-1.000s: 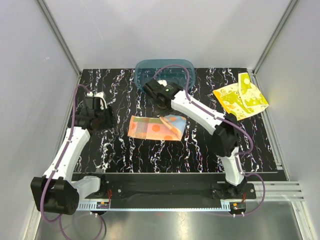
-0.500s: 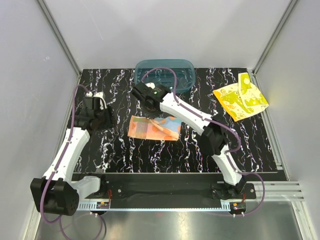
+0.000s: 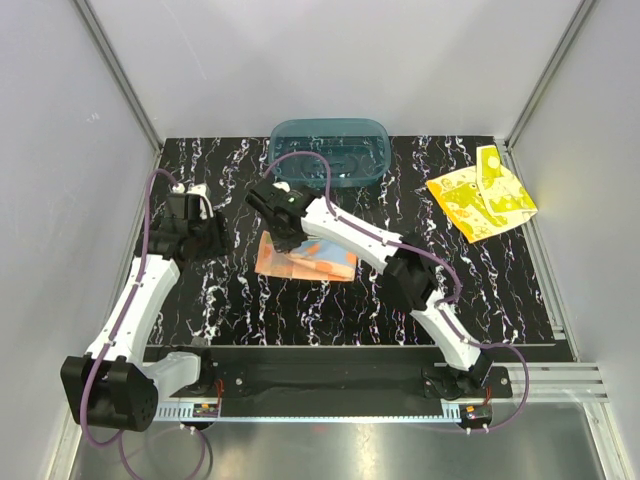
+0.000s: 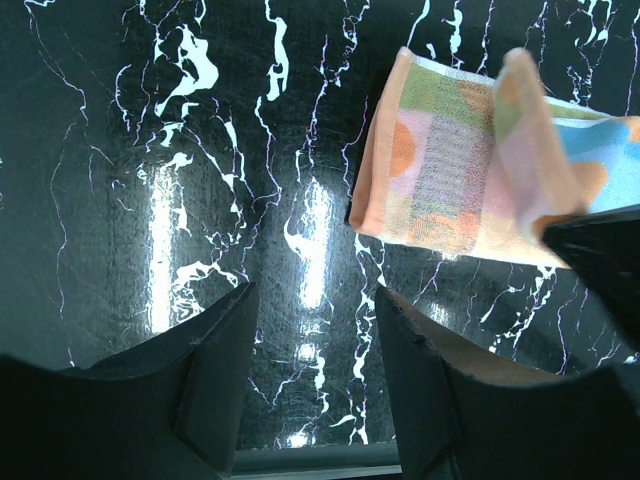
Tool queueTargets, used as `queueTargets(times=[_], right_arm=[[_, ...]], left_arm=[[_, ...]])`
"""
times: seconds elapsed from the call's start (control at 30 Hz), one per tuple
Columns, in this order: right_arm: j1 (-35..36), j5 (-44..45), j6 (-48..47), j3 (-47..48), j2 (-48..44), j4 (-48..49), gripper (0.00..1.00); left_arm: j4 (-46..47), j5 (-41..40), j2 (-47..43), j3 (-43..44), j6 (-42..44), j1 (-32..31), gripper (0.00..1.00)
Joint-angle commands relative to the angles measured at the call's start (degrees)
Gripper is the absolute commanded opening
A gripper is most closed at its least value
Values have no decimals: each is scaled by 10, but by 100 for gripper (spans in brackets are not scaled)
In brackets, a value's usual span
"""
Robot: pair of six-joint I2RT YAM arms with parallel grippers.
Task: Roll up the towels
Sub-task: Fold the towel
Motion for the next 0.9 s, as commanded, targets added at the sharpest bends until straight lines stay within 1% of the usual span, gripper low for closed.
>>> queueTargets(times=[0.0,0.07,0.13,0.2,0.23,0.27,0.4,0.5,0.53,0.6,0.63,0.73,0.77,0.8,0.83,0.87], right_arm=[[17,-41,-10,-9,9,50,8],[23,-61,-16,-25,17,84,11],[23,-73,-18,-30,24,103,11],[23,-78,-18,-29,38,123,16],[23,-87,-17,-29,41,128,21],[22,-94,-16,-35,42,144,35],[22,-111,-25,-65,31,186,61],[22,-96,-46,-66,13,190,72],[22,-75,-51,-64,5,184,74],[18,-61,-56,-68,-31,184,78],[14,-53,-57,-72,-46,186,83],[-10,-64,-52,-110,-116,196,93],[-18,-66,-51,-139,-155,197,94],[-26,-69,-48,-158,-174,198,94],[-43,-73,-42,-205,-196,201,95],[-54,-72,-38,-235,-238,203,95]], left_arm=[[10,-14,-9,2,2,-1,55],[9,-17,-8,2,1,-2,55],[9,-15,-8,2,0,-2,56],[9,-16,-6,0,-1,-2,56],[9,-18,-6,0,-1,-2,56],[8,-20,-5,0,-1,-2,56],[6,-25,2,0,-4,-2,56],[4,-43,11,3,-6,-1,56],[4,-45,14,4,-7,-1,56],[5,-48,23,10,-9,-1,56],[4,-49,29,15,-10,-1,56],[3,-46,40,28,-14,-2,55],[5,-34,42,31,-15,-2,55],[9,-31,45,33,-16,-3,55],[11,-10,51,39,-16,-4,55],[17,9,58,44,-15,-9,55]])
